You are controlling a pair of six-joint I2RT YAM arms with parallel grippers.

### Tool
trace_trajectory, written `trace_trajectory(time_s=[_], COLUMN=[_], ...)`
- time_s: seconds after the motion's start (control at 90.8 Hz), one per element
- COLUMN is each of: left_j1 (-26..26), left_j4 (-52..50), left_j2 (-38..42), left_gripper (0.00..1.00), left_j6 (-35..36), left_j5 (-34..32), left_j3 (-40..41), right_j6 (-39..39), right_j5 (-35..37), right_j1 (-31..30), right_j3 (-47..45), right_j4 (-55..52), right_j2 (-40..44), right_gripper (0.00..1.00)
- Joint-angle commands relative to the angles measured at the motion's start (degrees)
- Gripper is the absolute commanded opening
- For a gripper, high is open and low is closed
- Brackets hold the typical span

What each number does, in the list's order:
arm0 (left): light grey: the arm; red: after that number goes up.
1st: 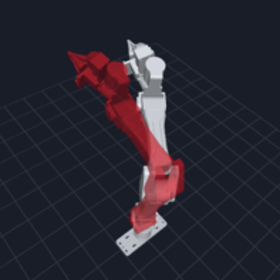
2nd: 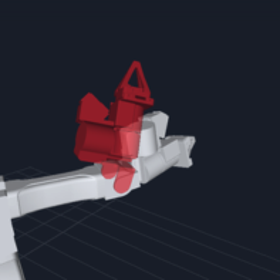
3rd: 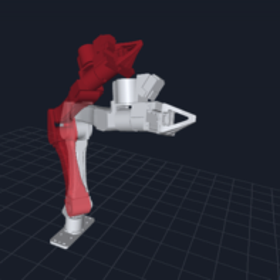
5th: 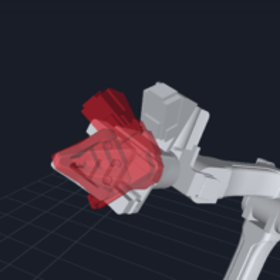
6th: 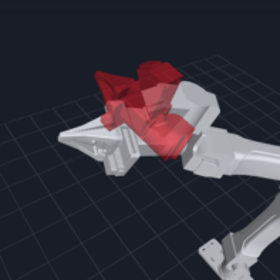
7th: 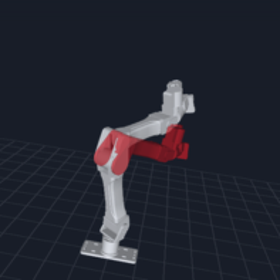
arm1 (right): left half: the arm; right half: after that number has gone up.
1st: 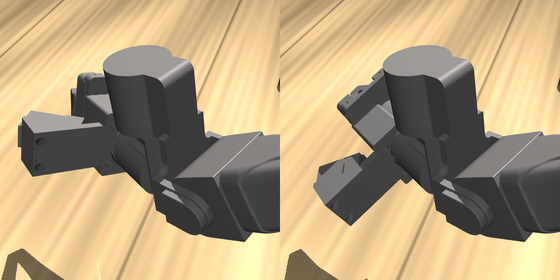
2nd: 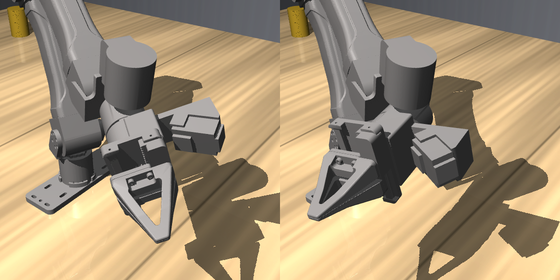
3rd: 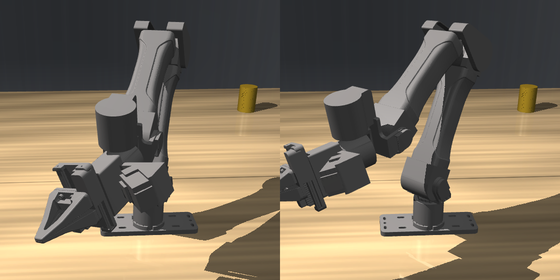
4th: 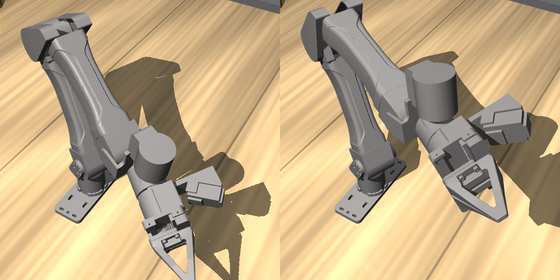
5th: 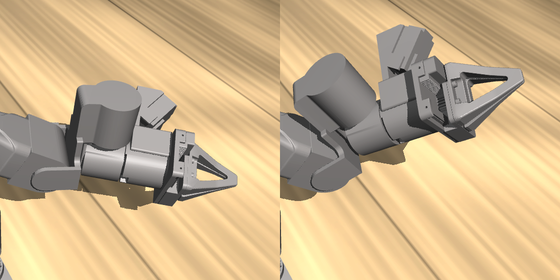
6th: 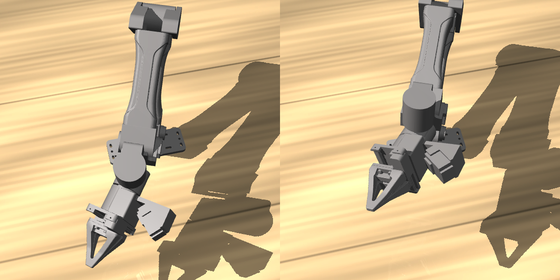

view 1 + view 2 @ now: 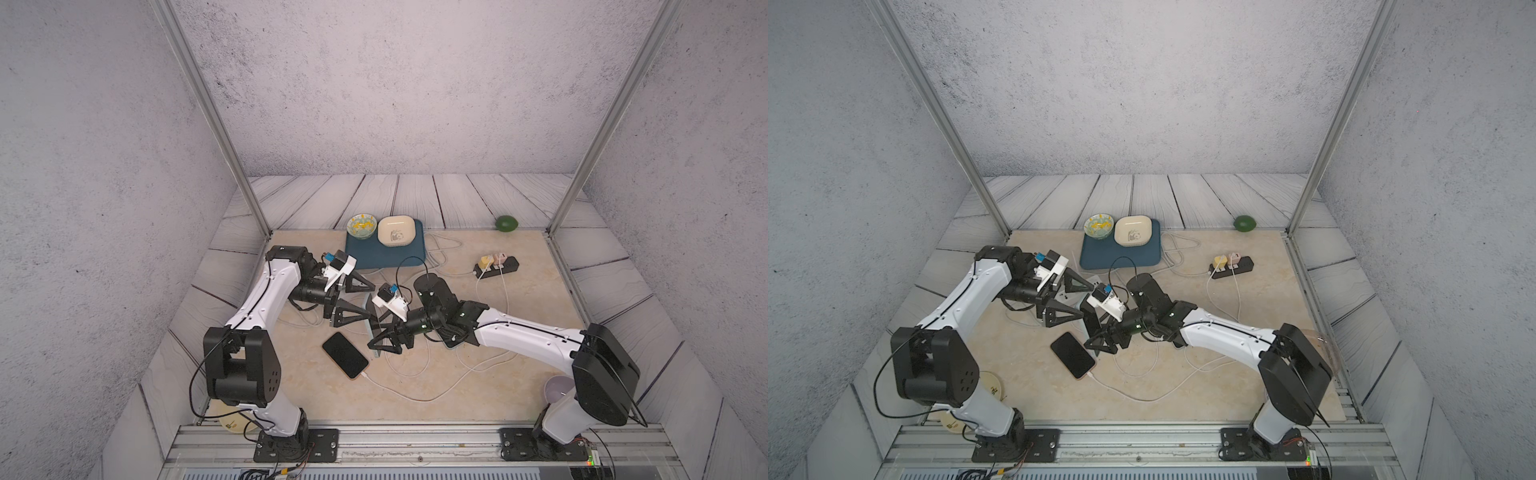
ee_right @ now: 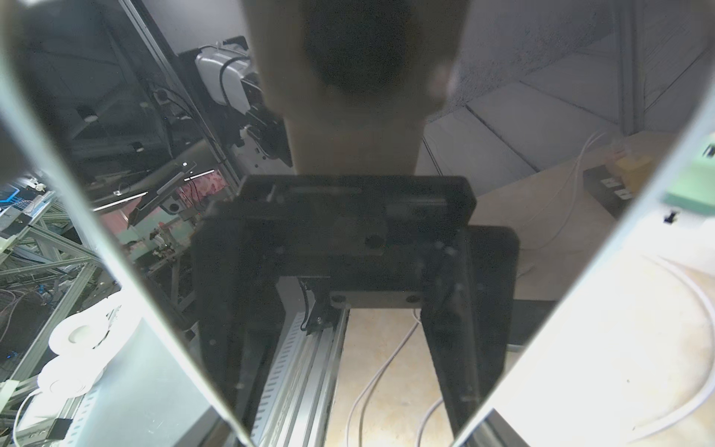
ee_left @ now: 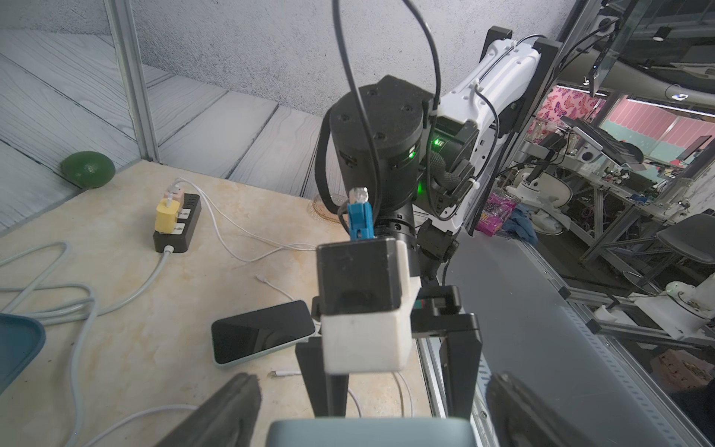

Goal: Unplug the charging cable from the phone
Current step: Place the phone at the center of the board.

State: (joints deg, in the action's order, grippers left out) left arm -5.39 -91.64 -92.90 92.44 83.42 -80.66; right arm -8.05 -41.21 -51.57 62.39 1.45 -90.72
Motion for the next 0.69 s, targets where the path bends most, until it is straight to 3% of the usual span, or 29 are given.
trace_trajectory(time_s=[0.0, 0.473, 0.683], left_j1=[0.9, 1.6, 1.7], left_j4=[-10.2, -9.9, -4.3], left_j2=[0.7, 2.5, 4.8], left_gripper=[0.98, 0.98, 0.98], left_j6=[2.5, 2.4, -4.6], left_j5=[0.8, -0.3, -1.1], left_j3=[0.7, 0.3, 1.0], right_j6=[0.0, -2.3, -4.5], right_j5=[-0.4, 8.0, 15.8], right_j1=[0.4, 3.5, 4.4], right_j3=[-1.5, -3.1, 1.2], right_j4=[1.9, -9.8, -19.0], right_j2=[4.5, 5.0, 1.0], right_gripper=[0.45, 0.40, 0.40])
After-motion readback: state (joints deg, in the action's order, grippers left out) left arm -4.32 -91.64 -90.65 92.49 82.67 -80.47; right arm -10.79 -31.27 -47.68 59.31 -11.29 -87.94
